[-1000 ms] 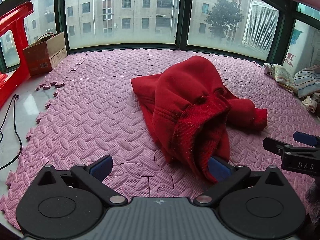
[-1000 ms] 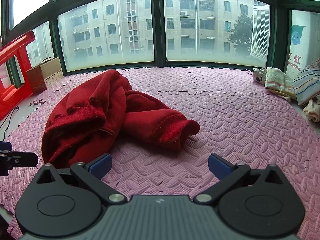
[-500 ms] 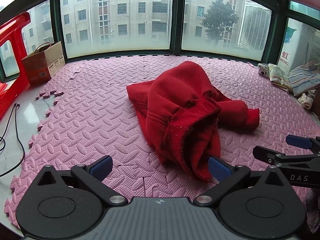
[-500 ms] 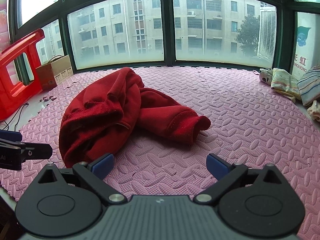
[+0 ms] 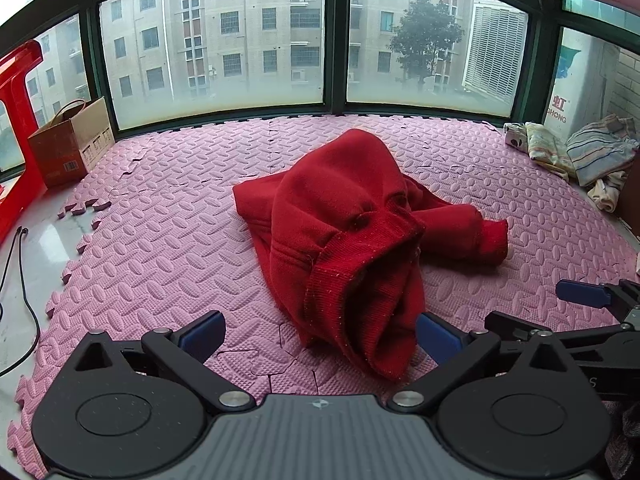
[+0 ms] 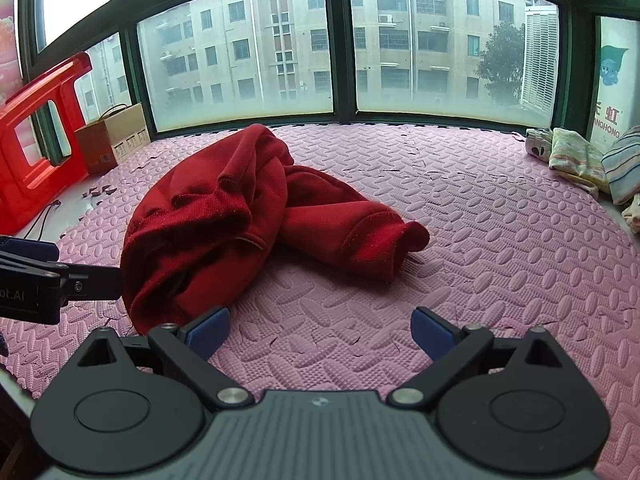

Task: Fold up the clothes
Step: 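Approach the crumpled red hoodie with both tools open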

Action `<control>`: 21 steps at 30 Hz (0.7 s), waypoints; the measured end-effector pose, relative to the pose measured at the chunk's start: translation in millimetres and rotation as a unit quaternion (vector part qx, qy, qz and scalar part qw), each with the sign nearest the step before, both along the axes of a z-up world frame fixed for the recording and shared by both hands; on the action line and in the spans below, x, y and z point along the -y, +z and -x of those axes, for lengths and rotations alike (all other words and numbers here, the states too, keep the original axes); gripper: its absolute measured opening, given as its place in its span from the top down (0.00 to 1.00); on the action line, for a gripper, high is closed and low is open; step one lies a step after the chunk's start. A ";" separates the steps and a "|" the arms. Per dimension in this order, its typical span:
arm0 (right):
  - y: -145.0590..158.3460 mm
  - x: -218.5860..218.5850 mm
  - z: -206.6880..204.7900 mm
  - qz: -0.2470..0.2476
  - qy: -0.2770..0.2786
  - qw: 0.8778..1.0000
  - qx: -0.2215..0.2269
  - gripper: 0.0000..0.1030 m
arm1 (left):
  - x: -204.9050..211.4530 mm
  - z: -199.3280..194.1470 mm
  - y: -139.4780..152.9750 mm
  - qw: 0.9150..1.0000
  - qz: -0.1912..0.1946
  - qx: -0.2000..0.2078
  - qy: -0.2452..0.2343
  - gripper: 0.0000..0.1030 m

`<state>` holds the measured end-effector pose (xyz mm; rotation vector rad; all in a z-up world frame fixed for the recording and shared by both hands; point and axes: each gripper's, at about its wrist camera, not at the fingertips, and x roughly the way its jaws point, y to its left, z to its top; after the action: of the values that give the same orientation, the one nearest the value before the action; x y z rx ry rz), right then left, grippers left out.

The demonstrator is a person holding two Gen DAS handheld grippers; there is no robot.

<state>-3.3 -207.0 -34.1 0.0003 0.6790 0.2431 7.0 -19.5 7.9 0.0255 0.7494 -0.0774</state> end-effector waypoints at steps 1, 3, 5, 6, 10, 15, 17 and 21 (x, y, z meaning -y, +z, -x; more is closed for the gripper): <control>-0.2 -0.1 -0.8 -0.001 0.000 1.000 -0.001 0.06 | 0.3 -1.4 0.0 1.000 0.000 -0.001 -0.001 0.00; -1.1 -0.5 -2.5 -0.002 0.001 1.000 -0.004 0.06 | 1.7 -3.8 -0.3 1.000 -0.001 -0.001 -0.002 0.00; -2.0 -1.2 -3.9 -0.002 0.003 1.000 -0.006 0.07 | 2.9 -7.0 -0.2 1.000 -0.001 -0.002 -0.004 0.00; -2.4 -1.6 -4.6 -0.003 0.004 1.000 -0.007 0.08 | 3.4 -8.6 -0.1 1.000 -0.001 -0.003 -0.006 0.00; -3.8 -3.5 -9.1 -0.005 0.008 1.000 -0.012 0.09 | 5.2 -16.1 1.7 1.000 -0.003 -0.002 -0.010 0.00; -6.8 -6.8 -15.0 -0.008 0.013 1.000 -0.020 0.13 | 8.2 -30.9 9.6 1.000 0.005 -0.002 -0.014 0.04; -8.6 -7.9 -18.0 -0.010 0.015 1.000 -0.024 0.16 | 11.3 -37.8 13.2 1.000 0.006 0.000 -0.016 0.05; -10.2 -8.7 -24.4 -0.018 0.018 0.999 -0.030 0.20 | 21.4 -54.3 18.8 1.000 0.005 0.001 -0.024 0.09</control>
<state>21.1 -198.3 -44.2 0.0292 0.7355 0.2913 61.3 -40.9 26.7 0.0338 0.7469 -0.1263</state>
